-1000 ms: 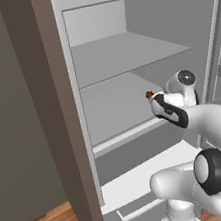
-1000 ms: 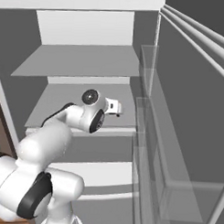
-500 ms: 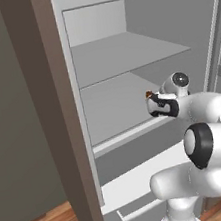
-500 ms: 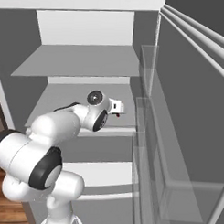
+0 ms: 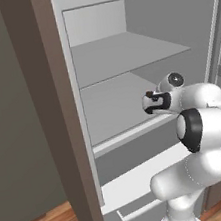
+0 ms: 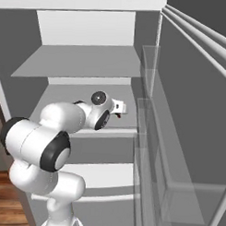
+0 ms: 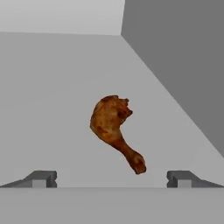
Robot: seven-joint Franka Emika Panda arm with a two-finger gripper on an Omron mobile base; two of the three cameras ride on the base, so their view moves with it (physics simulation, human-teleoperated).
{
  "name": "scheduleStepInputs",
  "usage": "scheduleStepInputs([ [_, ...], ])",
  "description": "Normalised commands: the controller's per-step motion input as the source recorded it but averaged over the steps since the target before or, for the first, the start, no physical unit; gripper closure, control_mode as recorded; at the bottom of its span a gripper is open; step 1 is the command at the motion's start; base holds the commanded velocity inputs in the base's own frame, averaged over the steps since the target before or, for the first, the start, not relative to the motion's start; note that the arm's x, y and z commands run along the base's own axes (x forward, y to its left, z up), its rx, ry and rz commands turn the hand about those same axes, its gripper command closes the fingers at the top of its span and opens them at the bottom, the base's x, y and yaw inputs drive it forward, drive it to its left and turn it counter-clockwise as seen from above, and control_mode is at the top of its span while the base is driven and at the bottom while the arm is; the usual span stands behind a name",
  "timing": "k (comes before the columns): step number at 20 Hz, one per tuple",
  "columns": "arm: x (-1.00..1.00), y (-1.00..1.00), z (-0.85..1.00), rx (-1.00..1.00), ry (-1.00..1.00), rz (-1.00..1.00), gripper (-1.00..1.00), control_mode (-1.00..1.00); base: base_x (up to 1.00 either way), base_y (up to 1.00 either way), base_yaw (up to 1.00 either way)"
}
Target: Open the fridge, remove the banana, broccoli, and chicken drumstick, and place them on any counter.
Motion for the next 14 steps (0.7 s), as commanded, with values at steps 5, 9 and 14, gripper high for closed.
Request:
scheduleStepInputs([
  [5, 0.19, -0.01, -0.15, 0.02, 0.00, 0.00, -1.00, -1.00, 0.00, 0.00, 0.00],
  [9, 0.10, 0.00, -0.25, 0.03, 0.00, 0.00, -1.00, -1.00, 0.00, 0.00, 0.00],
  [14, 0.16, 0.00, -0.21, 0.03, 0.00, 0.00, -1.00, -1.00, 0.00, 0.00, 0.00],
])
